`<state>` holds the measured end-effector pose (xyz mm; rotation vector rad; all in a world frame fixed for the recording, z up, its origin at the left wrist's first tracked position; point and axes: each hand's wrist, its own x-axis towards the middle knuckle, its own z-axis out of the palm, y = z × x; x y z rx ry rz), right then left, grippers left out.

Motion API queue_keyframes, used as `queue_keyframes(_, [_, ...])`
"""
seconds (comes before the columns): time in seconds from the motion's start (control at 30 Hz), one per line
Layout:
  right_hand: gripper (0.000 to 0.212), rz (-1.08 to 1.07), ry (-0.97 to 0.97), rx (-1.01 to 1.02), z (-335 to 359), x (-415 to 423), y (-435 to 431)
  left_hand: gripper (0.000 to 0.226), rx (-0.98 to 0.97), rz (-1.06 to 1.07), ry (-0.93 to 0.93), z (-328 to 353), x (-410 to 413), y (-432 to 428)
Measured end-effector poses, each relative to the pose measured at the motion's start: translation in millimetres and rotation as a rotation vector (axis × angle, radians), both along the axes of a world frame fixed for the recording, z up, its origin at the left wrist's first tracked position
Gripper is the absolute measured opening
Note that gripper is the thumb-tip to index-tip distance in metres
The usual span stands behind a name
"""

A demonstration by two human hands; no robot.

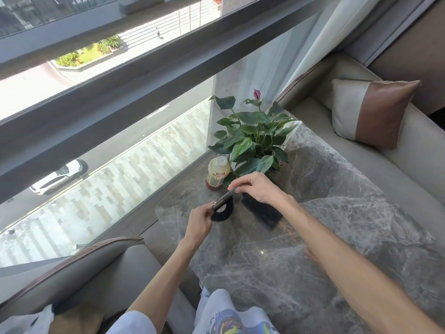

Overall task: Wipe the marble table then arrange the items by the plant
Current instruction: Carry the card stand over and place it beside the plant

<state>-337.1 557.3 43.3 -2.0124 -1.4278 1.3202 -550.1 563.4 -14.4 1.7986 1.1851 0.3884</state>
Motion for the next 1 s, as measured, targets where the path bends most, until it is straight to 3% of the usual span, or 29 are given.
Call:
queue_keyframes(0.1, [0.026,-0.011,0.031,0.002,-3,0,-3,0.027,0.003,0.009,-0.001,0,0,-1])
queue_keyframes(0.2, [0.047,-0.018,0.15,0.018,-8,-1,-11,0.031,0.004,0.014,0.004,1,1,-1])
queue_keyframes(0.3, [0.052,-0.298,0.314,0.17,-20,-8,-36,0.039,0.006,0.014,0.025,-4,1,-1])
queue_keyframes(0.37, [0.041,-0.543,0.236,0.248,-40,-22,-61,0.031,0.0,0.013,0.029,-7,1,-2])
queue_keyframes(0.43, [0.039,-0.648,0.065,0.197,-70,-38,-84,0.024,0.012,-0.005,0.03,-11,2,-3])
queue_keyframes(0.5, [0.037,-0.615,-0.056,0.024,-99,-53,-96,0.023,0.037,-0.019,0.043,-16,2,-2])
queue_keyframes(0.57, [0.057,-0.547,-0.056,-0.111,-118,-66,-97,0.023,0.04,-0.031,0.044,-22,1,-1])
queue_keyframes(0.7, [0.08,-0.476,-0.024,-0.196,-143,-93,-84,0.021,0.042,-0.044,0.063,-30,-2,-1])
queue_keyframes(0.9, [0.084,-0.403,-0.211,-0.272,-159,-107,-84,0.03,0.042,-0.012,0.055,-26,-1,-4])
queue_keyframes(1.0, [0.084,-0.371,-0.233,-0.305,-159,-102,-83,0.024,0.014,-0.005,0.05,-28,-4,-5])
